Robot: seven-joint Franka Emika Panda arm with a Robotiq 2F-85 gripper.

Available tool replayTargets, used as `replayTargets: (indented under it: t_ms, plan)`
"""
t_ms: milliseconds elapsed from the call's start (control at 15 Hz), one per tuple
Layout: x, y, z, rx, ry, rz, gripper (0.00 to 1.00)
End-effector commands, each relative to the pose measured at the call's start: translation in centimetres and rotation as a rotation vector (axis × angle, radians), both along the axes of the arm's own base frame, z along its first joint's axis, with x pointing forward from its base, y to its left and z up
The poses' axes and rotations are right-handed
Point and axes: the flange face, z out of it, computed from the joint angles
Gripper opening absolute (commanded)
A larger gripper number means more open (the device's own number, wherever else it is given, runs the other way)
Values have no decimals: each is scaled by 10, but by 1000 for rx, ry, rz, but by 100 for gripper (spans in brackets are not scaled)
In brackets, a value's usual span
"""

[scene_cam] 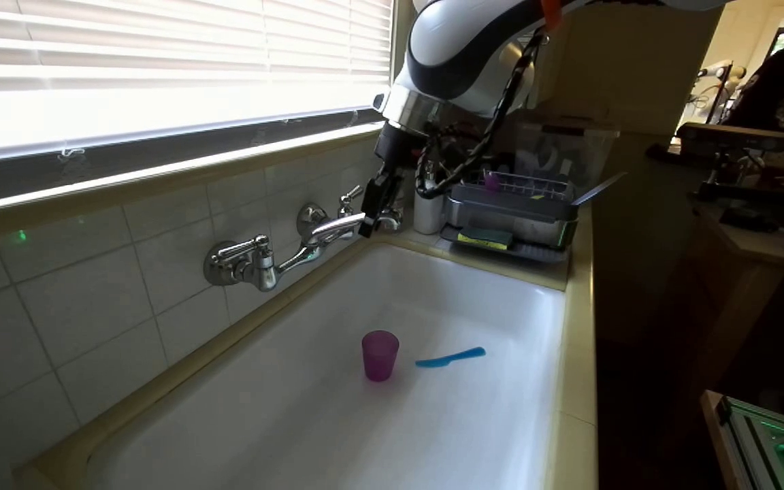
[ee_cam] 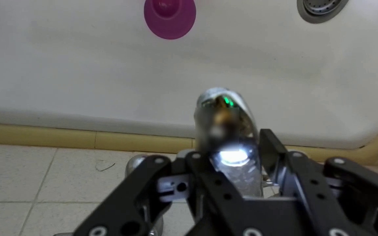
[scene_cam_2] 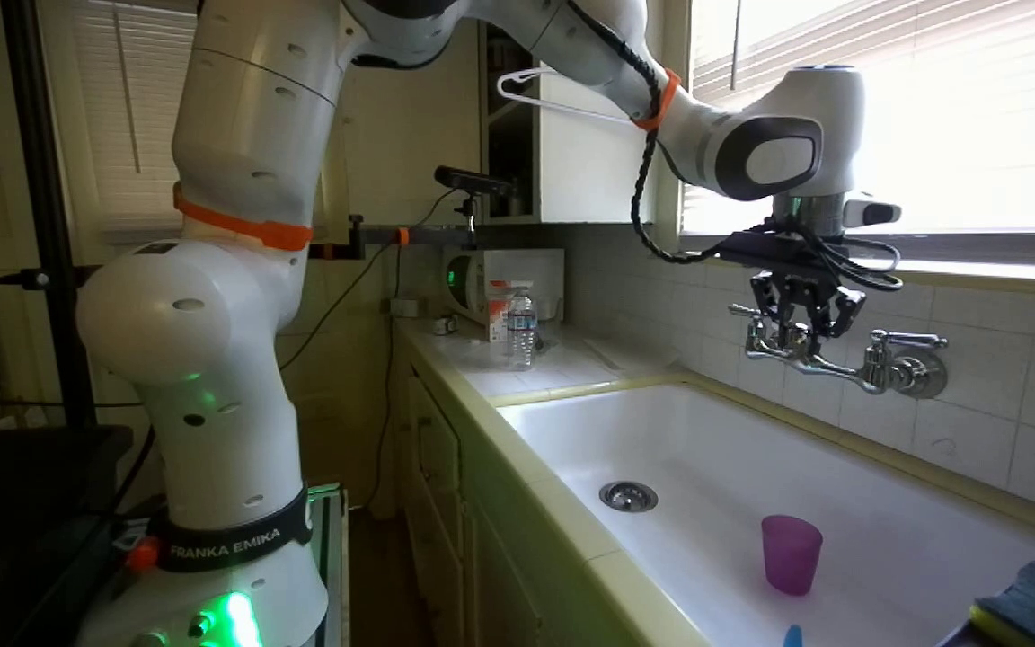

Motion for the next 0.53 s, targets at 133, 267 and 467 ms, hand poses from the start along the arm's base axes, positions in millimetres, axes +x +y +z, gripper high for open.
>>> replayTargets:
  t_ms: [133, 267, 467]
  plan:
    - [-1, 13, -4, 5, 42, -10, 2]
    - [-1, 13, -8, 10, 51, -15, 0]
    - [0, 11, -8, 2, 52, -33, 25]
